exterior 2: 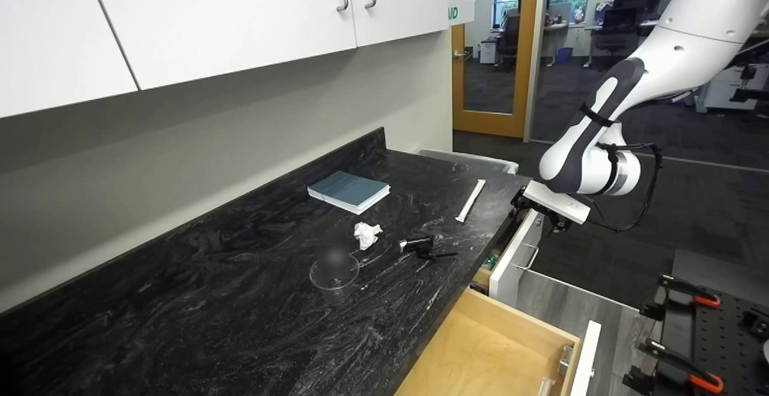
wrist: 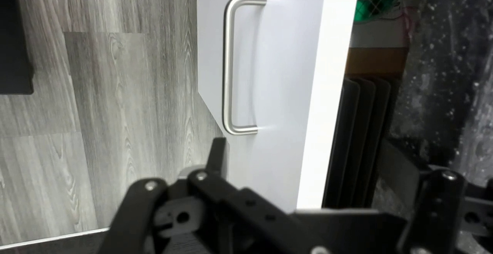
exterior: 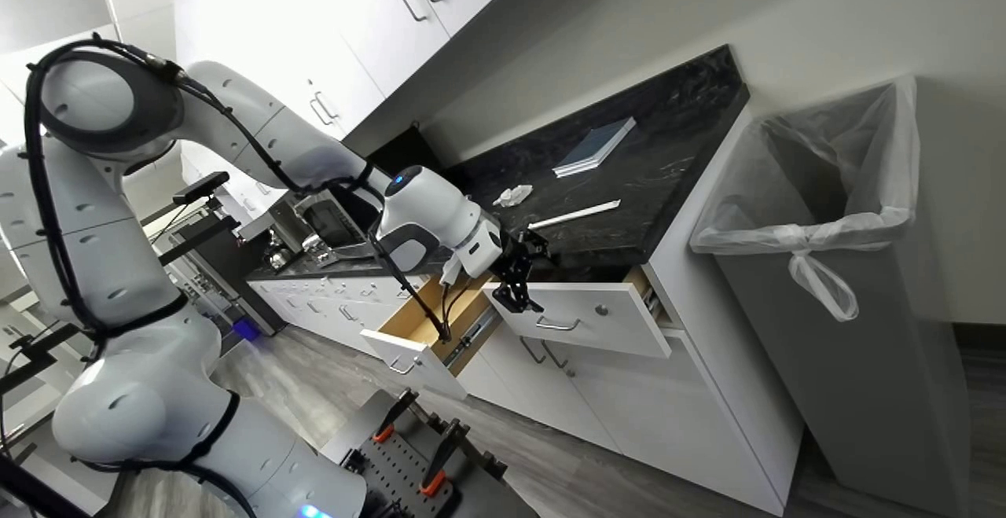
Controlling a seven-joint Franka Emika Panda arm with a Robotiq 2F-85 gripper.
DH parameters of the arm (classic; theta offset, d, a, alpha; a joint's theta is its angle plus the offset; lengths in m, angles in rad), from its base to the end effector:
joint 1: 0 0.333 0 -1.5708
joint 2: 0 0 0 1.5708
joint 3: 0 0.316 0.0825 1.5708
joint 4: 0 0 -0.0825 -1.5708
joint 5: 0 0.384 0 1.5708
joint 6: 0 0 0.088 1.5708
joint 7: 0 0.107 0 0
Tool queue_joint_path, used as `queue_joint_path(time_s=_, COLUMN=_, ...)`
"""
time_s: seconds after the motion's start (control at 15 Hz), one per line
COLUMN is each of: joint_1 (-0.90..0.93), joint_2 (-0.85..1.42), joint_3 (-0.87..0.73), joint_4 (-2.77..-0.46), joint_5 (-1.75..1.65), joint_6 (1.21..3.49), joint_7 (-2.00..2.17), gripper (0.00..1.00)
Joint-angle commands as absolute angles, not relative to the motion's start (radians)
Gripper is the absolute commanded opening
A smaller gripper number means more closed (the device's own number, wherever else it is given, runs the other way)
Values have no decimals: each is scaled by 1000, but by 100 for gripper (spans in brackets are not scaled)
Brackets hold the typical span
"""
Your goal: Open the first and second top drawers from the right of the cabinet. Pick up the tape from the first drawer and put it in the second drawer.
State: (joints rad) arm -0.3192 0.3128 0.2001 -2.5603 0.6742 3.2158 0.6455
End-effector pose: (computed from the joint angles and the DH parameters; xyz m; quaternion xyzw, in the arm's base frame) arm 0.4464 -0.1088 0.1825 -0.7333 0.6595 -0.1327 0.0987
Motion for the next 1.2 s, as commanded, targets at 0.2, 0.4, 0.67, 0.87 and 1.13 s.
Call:
queue_joint_path(time_s=0.2, joint_1=-358, joint_2=402, joint_3=243, joint_4=-2515, joint_5=666, joint_6=3262, joint_7=629, gripper=100)
queue_joint_path(time_s=0.4, joint_1=-356, joint_2=417, joint_3=234, joint_4=-2509, joint_5=660, joint_6=3272, joint_7=633, gripper=100)
queue_joint_path(time_s=0.67, joint_1=-376, joint_2=410, joint_3=247, joint_4=-2516, joint_5=665, joint_6=3258, joint_7=635, gripper=96)
queue_joint_path(time_s=0.87, joint_1=-523, joint_2=343, joint_3=418, joint_4=-2567, joint_5=691, joint_6=3315, joint_7=616, gripper=100)
queue_joint_path(time_s=1.13, joint_1=-830, joint_2=390, joint_3=722, joint_4=-2612, joint_5=598, joint_6=3458, joint_7=662, gripper=100)
